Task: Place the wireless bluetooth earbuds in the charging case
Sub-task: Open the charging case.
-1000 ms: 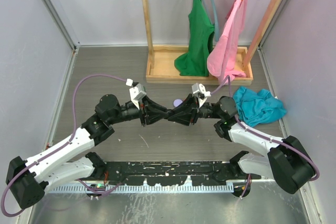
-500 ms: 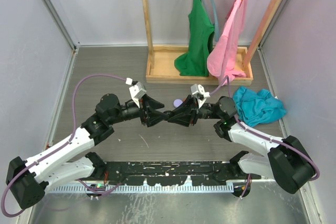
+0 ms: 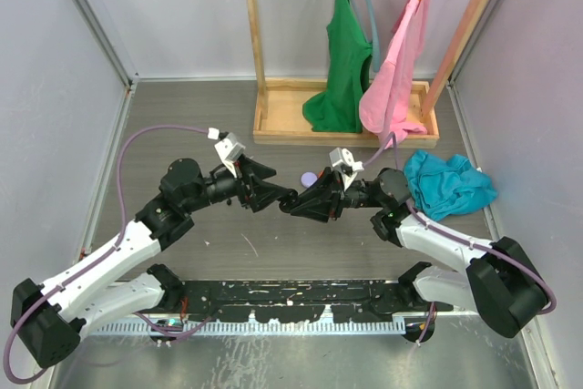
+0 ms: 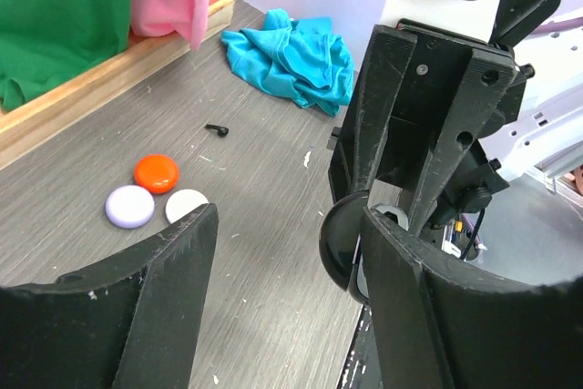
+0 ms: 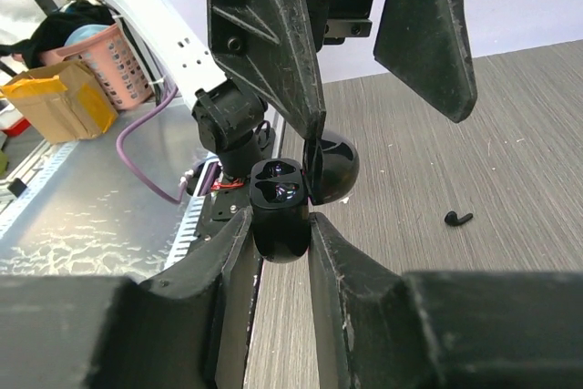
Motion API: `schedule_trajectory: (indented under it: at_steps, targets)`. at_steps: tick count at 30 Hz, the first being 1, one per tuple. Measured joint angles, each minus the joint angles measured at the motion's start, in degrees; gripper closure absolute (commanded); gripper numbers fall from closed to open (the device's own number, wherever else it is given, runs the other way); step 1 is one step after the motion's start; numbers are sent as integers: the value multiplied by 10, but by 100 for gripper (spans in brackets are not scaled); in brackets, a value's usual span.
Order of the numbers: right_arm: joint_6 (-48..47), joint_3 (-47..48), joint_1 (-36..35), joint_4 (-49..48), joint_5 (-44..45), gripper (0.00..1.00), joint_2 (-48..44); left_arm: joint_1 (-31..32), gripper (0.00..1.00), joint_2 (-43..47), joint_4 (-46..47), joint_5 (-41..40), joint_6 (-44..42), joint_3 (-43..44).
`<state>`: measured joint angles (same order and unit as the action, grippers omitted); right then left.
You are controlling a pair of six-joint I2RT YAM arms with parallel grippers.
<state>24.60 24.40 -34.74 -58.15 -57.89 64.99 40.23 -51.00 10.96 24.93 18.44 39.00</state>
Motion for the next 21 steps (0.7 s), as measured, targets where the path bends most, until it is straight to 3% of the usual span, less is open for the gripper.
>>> schedule_trajectory:
  at_steps: [9, 21]
  targets:
    - [-30, -5, -1, 25, 26, 99, -5, -3, 23, 9, -77, -52, 4, 23]
    - [-125, -65, -3, 58, 132, 99, -4, -9, 25, 61, -303, -222, 16, 37]
